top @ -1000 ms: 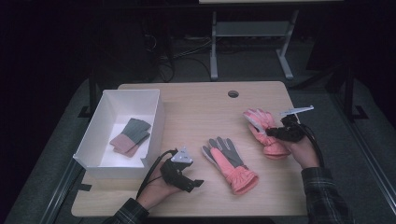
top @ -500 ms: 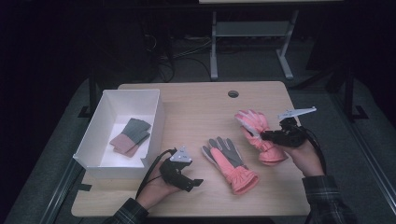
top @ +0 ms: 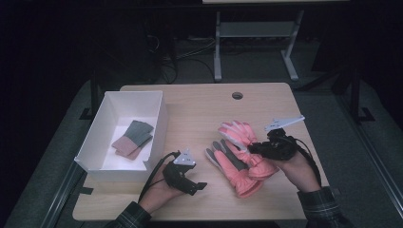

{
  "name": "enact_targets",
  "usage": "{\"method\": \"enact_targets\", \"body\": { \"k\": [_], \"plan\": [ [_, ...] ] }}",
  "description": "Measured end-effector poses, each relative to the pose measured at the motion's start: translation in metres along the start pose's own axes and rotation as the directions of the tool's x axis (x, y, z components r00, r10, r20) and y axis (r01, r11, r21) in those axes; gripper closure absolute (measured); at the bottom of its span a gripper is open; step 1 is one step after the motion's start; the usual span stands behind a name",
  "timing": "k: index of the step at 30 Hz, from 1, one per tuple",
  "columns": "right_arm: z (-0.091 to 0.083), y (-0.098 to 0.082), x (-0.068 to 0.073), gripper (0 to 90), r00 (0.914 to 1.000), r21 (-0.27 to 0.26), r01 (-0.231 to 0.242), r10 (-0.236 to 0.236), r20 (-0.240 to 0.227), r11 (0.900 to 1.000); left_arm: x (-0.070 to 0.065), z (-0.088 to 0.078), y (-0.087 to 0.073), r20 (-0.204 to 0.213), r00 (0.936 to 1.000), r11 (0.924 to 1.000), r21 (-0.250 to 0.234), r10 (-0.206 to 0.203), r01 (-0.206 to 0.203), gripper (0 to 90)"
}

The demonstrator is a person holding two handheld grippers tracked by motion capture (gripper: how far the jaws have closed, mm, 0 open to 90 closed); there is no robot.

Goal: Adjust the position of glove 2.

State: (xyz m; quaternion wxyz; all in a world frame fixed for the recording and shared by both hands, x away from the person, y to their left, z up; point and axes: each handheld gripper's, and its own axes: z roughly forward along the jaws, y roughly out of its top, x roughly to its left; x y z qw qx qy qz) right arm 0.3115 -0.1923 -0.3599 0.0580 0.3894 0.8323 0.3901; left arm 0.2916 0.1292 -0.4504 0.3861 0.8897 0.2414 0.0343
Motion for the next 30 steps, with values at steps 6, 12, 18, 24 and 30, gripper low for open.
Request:
{"method": "enact_targets", "body": {
  "k": [6,12,18,24,30],
  "plan": [
    [0.012,0.002,0.013,84.4,0.9999,0.038,0.011,-0.011,-0.004,0.999,-0.001,0.000,0.000,0.000,1.0000,1.0000,-0.006,-0.004,0.004,14.8],
    [0.027,0.000,0.015,84.2,1.0000,0.073,0.006,-0.006,-0.002,0.997,-0.001,0.000,0.000,0.001,1.0000,1.0000,0.001,0.004,-0.004,14.9],
    [0.035,-0.003,0.015,83.2,0.9999,0.095,-0.002,0.003,-0.010,0.995,-0.001,0.001,0.000,0.002,1.0000,1.0000,0.005,0.005,-0.005,14.9],
    [0.051,-0.005,0.017,79.2,0.9999,0.140,-0.001,0.003,-0.014,0.990,-0.002,0.002,0.000,0.006,1.0000,1.0000,0.006,0.005,-0.005,14.8],
    [0.063,-0.006,0.018,75.7,1.0000,0.174,0.004,-0.004,0.001,0.985,-0.003,0.004,0.000,0.007,1.0000,0.9999,0.010,0.006,-0.006,14.8]
  ]
}}
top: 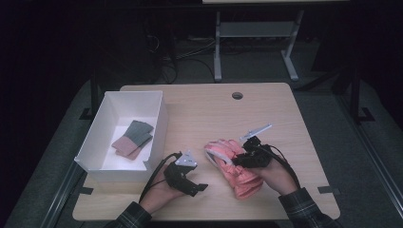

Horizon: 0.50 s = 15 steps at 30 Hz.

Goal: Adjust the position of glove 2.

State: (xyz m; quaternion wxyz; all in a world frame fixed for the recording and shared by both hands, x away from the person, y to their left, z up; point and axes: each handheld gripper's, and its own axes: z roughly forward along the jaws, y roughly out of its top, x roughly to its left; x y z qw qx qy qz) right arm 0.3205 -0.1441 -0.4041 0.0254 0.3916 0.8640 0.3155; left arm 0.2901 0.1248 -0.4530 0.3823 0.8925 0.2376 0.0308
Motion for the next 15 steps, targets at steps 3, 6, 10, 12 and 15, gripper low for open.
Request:
{"method": "enact_targets", "body": {
  "k": [3,6,10,12,15],
  "plan": [
    [-0.004,0.000,-0.001,66.9,0.9999,-0.022,-0.002,0.002,-0.014,1.000,0.000,-0.001,0.000,0.001,1.0000,1.0000,0.001,0.004,-0.004,14.8],
    [-0.015,0.001,-0.001,59.5,0.9996,-0.067,0.009,-0.011,-0.027,0.998,0.001,-0.002,0.000,0.004,1.0000,1.0000,-0.003,0.002,-0.002,14.9],
    [-0.030,0.000,-0.002,57.4,0.9987,-0.123,0.032,-0.037,-0.035,0.992,0.001,-0.004,0.001,0.017,0.9998,0.9999,-0.011,0.005,-0.004,21.1],
    [-0.037,-0.001,-0.004,60.6,0.9983,-0.156,0.037,-0.044,-0.039,0.987,0.000,-0.006,0.002,0.018,0.9998,0.9998,-0.018,0.008,-0.008,25.5],
    [-0.047,-0.004,-0.009,73.5,0.9986,-0.188,0.041,-0.047,-0.026,0.981,-0.001,-0.009,0.003,0.028,0.9995,0.9998,-0.017,0.012,-0.011,39.9]
  ]
}}
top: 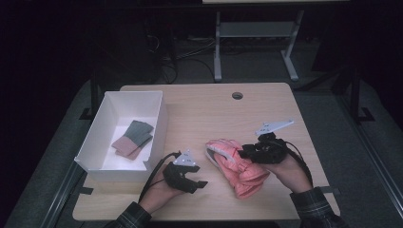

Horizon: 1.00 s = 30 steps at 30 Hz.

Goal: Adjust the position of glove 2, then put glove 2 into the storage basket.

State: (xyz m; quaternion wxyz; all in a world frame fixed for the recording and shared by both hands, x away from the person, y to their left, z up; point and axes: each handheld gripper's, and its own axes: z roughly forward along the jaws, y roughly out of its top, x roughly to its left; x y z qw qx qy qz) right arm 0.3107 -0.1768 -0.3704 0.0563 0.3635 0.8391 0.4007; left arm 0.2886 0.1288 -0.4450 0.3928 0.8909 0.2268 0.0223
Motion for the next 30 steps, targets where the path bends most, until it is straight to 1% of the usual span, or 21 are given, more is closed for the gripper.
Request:
{"method": "enact_targets", "body": {
  "k": [1,2,3,4,5,7,8,9,11,13,14,15,18,20,21,24,25,26,27,28,30],
  "plan": [
    [-0.002,-0.001,-0.002,78.5,0.9999,-0.003,0.008,-0.008,0.012,1.000,0.000,0.000,0.000,0.018,0.9998,0.9999,0.001,-0.010,0.010,49.1],
    [-0.004,-0.002,-0.005,83.9,0.9998,-0.009,0.008,-0.008,0.020,1.000,0.000,-0.001,0.001,0.023,0.9996,0.9998,0.001,-0.017,0.017,59.4],
    [-0.006,-0.004,-0.007,87.4,0.9997,-0.018,0.004,-0.003,0.023,1.000,-0.001,-0.002,0.002,0.035,0.9991,0.9997,-0.002,-0.024,0.024,65.3],
    [-0.008,-0.006,-0.011,89.7,0.9996,-0.024,0.002,-0.001,0.029,1.000,-0.001,-0.003,0.003,0.038,0.9992,0.9999,0.002,-0.013,0.012,75.7],
    [-0.010,-0.008,-0.014,89.8,0.9993,-0.029,0.004,-0.003,0.038,1.000,-0.002,-0.004,0.005,0.038,0.9991,0.9998,-0.001,-0.018,0.018,79.4],
    [-0.013,-0.013,-0.020,89.8,0.9986,-0.036,0.009,-0.007,0.052,0.999,-0.004,-0.006,0.007,0.032,0.9995,1.0000,-0.002,-0.001,0.002,89.0],
    [-0.015,-0.017,-0.023,89.8,0.9984,-0.042,-0.001,0.003,0.057,0.999,-0.003,-0.007,0.008,0.028,0.9995,0.9999,0.011,0.012,-0.012,89.5],
    [-0.017,-0.020,-0.027,89.8,0.9980,-0.053,0.001,0.002,0.063,0.999,-0.004,-0.007,0.009,0.022,0.9996,0.9997,0.016,0.018,-0.018,89.6],
    [-0.022,-0.027,-0.034,89.8,0.9972,-0.067,-0.003,0.008,0.074,0.998,-0.004,-0.005,0.009,0.024,0.9997,0.9998,0.021,0.006,-0.007,89.6],
    [-0.024,-0.035,-0.040,89.9,0.9959,-0.059,-0.016,0.021,0.089,0.998,-0.005,-0.003,0.010,0.021,0.9998,0.9997,0.024,0.005,-0.006,89.6],
    [-0.026,-0.041,-0.043,89.9,0.9946,-0.053,-0.030,0.035,0.097,0.998,-0.006,-0.002,0.011,0.020,0.9998,0.9997,0.026,-0.001,0.000,89.6],
    [-0.027,-0.045,-0.047,89.9,0.9943,-0.051,-0.027,0.032,0.101,0.998,-0.006,-0.001,0.013,0.021,0.9998,0.9997,0.024,0.002,-0.002,89.6],
    [-0.030,-0.060,-0.053,89.9,0.9945,-0.048,-0.036,0.041,0.097,0.998,-0.008,0.004,0.018,0.024,0.9997,0.9997,0.025,0.002,-0.003,89.6],
    [-0.030,-0.068,-0.054,89.9,0.9939,-0.039,-0.045,0.048,0.099,0.998,-0.009,0.008,0.022,0.031,0.9995,0.9997,0.024,0.003,-0.003,89.6],
    [-0.030,-0.072,-0.054,89.9,0.9945,-0.033,-0.041,0.044,0.095,0.999,-0.009,0.011,0.025,0.035,0.9994,0.9998,0.022,-0.003,0.002,89.6],
    [-0.027,-0.084,-0.053,89.9,0.9956,-0.016,-0.041,0.042,0.084,0.999,-0.011,0.018,0.030,0.040,0.9992,0.9995,0.033,0.005,-0.006,89.6],
    [-0.026,-0.087,-0.052,89.9,0.9963,-0.003,-0.032,0.032,0.080,0.999,-0.012,0.021,0.031,0.041,0.9992,0.9993,0.036,0.005,-0.006,89.6],
    [-0.025,-0.089,-0.051,89.9,0.9967,0.000,-0.033,0.033,0.075,0.999,-0.011,0.023,0.033,0.044,0.9990,0.9990,0.044,0.009,-0.011,89.6],
    [-0.023,-0.091,-0.051,89.9,0.9974,0.007,-0.029,0.029,0.066,1.000,-0.011,0.026,0.035,0.043,0.9991,0.9990,0.044,0.005,-0.007,89.6],
    [-0.021,-0.093,-0.049,89.9,0.9978,0.021,-0.040,0.039,0.054,0.999,-0.011,0.028,0.036,0.041,0.9991,0.9990,0.045,0.001,-0.003,89.6],
    [-0.016,-0.093,-0.047,89.9,0.9983,0.038,-0.039,0.037,0.044,0.999,-0.009,0.033,0.039,0.039,0.9992,0.9986,0.053,0.001,-0.003,89.6]
  ]
}}
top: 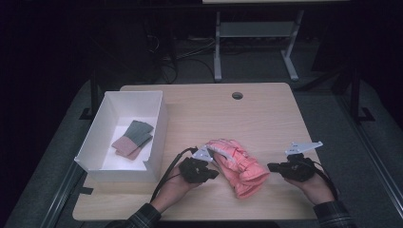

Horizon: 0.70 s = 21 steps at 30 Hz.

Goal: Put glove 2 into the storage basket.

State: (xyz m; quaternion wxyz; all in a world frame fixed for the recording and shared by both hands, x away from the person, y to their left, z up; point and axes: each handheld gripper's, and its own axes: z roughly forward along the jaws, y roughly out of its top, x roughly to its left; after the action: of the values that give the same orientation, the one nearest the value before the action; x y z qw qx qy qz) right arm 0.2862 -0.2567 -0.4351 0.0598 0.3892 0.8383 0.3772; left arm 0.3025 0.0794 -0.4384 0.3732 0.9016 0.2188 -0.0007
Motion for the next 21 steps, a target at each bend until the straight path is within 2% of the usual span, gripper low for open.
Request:
{"method": "enact_targets", "body": {
  "k": [4,5,6,7,14,21],
  "plan": [
    [0.006,0.002,0.002,89.9,0.9997,0.005,0.025,-0.025,-0.008,1.000,0.004,0.006,0.005,0.003,1.0000,1.0000,0.000,-0.007,0.007,89.6],
    [0.006,0.002,0.003,89.9,0.9997,0.007,0.023,-0.022,-0.013,1.000,0.006,0.007,0.006,0.002,1.0000,0.9999,0.011,0.008,-0.009,89.6],
    [0.008,0.002,0.003,89.9,0.9997,0.011,0.020,-0.019,-0.015,1.000,0.005,0.008,0.006,0.002,1.0000,1.0000,0.001,-0.006,0.006,89.6],
    [0.009,0.002,0.002,89.9,0.9995,0.017,0.028,-0.028,-0.015,0.999,0.006,0.009,0.007,0.004,1.0000,0.9999,0.011,0.004,-0.004,89.6],
    [0.012,0.003,0.006,89.9,0.9986,0.024,0.043,-0.042,-0.033,0.999,0.010,0.017,0.013,0.013,0.9999,1.0000,0.003,-0.006,0.006,89.6],
    [0.014,0.004,0.011,89.9,0.9961,0.029,0.061,-0.059,-0.066,0.998,0.015,0.015,0.013,0.002,1.0000,0.9999,0.012,0.000,0.000,89.6]
  ]
}}
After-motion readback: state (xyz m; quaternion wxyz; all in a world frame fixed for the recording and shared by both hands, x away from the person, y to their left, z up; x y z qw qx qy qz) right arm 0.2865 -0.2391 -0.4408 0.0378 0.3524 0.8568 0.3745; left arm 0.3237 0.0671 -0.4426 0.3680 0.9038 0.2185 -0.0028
